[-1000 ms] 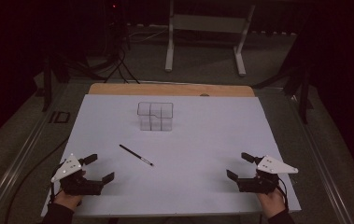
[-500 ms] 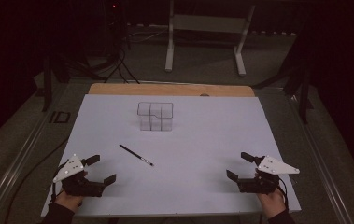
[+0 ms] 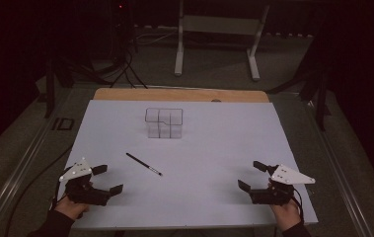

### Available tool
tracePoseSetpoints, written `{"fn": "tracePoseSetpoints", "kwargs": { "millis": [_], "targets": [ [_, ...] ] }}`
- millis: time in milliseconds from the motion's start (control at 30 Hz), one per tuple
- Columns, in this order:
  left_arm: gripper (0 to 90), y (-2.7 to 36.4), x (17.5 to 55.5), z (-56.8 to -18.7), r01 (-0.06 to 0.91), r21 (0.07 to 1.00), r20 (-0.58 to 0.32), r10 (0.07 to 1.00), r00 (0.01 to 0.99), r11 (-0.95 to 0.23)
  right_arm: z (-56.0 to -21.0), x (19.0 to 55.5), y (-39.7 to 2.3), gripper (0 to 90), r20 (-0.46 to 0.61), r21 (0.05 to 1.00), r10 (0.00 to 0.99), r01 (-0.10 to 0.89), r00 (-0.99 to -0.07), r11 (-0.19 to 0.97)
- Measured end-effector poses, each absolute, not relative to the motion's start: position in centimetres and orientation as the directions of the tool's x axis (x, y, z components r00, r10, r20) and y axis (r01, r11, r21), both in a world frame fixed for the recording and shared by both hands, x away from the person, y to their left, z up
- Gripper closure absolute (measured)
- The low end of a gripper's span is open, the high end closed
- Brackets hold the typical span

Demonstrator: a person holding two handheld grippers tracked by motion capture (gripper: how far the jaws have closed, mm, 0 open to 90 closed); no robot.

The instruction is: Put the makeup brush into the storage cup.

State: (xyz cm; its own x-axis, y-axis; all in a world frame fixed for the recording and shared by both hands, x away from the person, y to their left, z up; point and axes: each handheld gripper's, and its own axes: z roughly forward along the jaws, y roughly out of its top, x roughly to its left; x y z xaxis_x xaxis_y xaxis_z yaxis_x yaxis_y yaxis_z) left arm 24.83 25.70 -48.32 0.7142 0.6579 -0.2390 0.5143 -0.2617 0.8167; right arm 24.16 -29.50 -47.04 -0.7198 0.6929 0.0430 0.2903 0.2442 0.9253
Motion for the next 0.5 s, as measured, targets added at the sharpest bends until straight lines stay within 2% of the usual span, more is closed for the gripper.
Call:
{"fn": "tracePoseSetpoints", "kwargs": {
  "millis": [167, 267, 500],
  "targets": [
    [0.7, 25.3, 24.7, -48.1, 0.464, 0.801, -0.137, 0.64, 0.756, -0.378, -47.0, 24.1, -29.4, 12.2, 0.037, 0.925, 0.693, 0.287, -0.72, 0.248],
    [0.7, 25.6, 25.0, -47.6, 0.5, 0.781, -0.177, 0.636, 0.751, -0.374, -47.0, 24.1, -29.4, 12.2, 0.039, 0.925, 0.694, 0.288, -0.719, 0.247],
    [0.7, 25.8, 25.7, -46.8, 0.523, 0.739, -0.157, 0.646, 0.747, -0.425, -47.0, 24.1, -29.4, 12.2, 0.037, 0.926, 0.694, 0.287, -0.719, 0.247]
  ]
}}
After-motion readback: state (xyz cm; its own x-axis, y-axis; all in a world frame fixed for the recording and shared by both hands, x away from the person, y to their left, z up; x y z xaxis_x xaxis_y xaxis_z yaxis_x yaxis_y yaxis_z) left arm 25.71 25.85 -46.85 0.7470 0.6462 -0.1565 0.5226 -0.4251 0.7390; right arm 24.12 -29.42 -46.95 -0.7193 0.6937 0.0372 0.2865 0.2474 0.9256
